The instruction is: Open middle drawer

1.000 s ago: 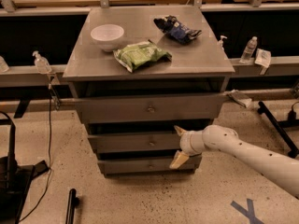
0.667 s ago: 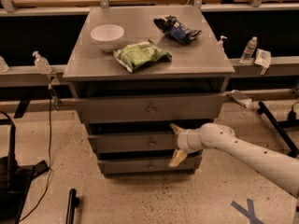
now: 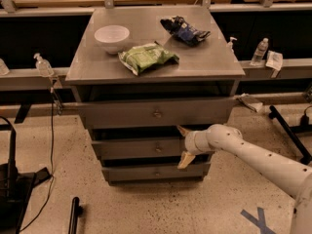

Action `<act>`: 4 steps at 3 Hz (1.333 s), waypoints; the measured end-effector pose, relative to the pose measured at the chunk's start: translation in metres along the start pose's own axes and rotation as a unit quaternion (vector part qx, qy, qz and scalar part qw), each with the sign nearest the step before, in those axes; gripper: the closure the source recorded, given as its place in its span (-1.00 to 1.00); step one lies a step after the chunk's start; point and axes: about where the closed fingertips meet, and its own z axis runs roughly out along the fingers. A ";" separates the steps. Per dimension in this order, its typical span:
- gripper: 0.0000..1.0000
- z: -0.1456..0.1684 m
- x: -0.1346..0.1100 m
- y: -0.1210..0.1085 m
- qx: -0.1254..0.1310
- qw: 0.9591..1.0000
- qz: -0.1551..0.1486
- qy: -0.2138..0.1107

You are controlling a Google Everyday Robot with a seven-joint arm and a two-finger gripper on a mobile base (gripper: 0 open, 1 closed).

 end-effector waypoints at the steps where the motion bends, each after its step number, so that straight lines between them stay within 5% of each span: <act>1: -0.65 0.009 0.020 -0.008 0.001 1.000 0.010 0.000; 2: -0.17 0.017 0.040 -0.011 -0.002 1.000 0.028 0.007; 3: 0.08 0.020 0.043 -0.008 -0.019 0.999 0.031 0.012; 4: 0.08 0.011 0.035 0.003 -0.046 0.999 0.022 0.005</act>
Offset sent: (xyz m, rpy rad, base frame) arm 0.0396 -0.0483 -0.0413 0.0088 0.0635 -0.0968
